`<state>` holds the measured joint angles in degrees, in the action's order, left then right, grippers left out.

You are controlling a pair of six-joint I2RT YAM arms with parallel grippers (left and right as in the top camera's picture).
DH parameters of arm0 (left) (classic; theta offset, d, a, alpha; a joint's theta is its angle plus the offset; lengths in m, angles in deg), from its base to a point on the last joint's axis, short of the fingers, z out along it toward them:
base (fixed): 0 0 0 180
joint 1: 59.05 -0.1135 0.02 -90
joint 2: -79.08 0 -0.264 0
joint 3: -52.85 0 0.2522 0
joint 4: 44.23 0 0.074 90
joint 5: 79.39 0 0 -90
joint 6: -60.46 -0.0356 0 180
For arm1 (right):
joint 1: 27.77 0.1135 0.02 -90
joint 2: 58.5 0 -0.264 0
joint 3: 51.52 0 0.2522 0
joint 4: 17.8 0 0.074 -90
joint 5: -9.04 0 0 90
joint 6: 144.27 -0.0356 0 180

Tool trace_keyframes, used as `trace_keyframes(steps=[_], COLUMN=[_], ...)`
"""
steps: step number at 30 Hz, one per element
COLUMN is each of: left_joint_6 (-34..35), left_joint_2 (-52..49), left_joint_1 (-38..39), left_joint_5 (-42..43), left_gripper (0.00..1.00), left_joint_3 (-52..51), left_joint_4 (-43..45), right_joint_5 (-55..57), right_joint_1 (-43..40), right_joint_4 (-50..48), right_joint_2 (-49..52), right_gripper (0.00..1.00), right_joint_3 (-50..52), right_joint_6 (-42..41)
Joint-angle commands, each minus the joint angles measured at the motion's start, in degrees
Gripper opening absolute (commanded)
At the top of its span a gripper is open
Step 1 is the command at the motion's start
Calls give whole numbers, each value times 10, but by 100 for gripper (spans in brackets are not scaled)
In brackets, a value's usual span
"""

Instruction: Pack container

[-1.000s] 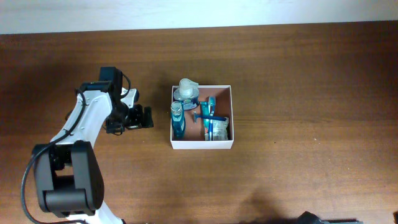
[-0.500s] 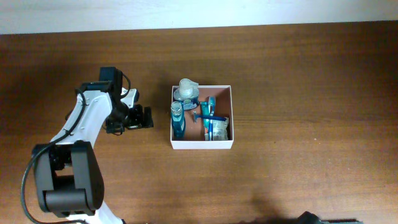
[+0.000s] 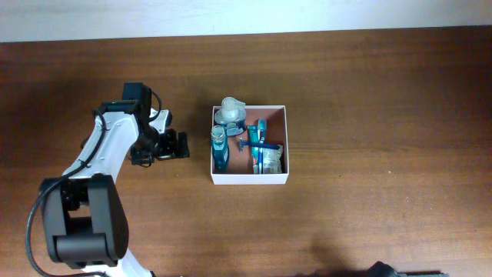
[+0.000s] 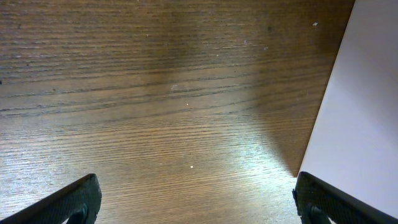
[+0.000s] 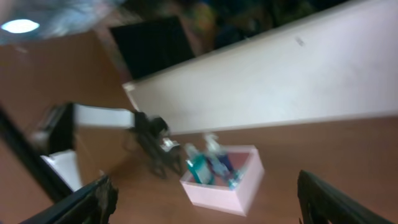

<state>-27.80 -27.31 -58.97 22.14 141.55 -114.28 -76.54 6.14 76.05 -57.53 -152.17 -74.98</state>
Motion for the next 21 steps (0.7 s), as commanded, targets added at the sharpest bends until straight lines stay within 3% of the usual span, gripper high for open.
trace_keyframes(steps=[1, 10, 14, 21], left_joint_6=[1, 2, 2, 2], left_joint_2=[2, 2, 2, 2], left_joint_1=[-2, -2, -2, -2], left_joint_5=[0, 0, 0, 0], left_gripper=[99, 99, 100, 99], left_joint_3=[-2, -2, -2, -2], left_joint_4=[0, 0, 0, 0], right_joint_5=[-56, -69, -78, -83], right_joint_1=[2, 2, 2, 2], right_joint_4=[-37, -156, -256, -455], right_joint_2=[-7, -7, -6, -6], right_gripper=[89, 98, 98, 98], right_joint_3=[15, 162, 301, 489], right_joint_6=[26, 23, -27, -22])
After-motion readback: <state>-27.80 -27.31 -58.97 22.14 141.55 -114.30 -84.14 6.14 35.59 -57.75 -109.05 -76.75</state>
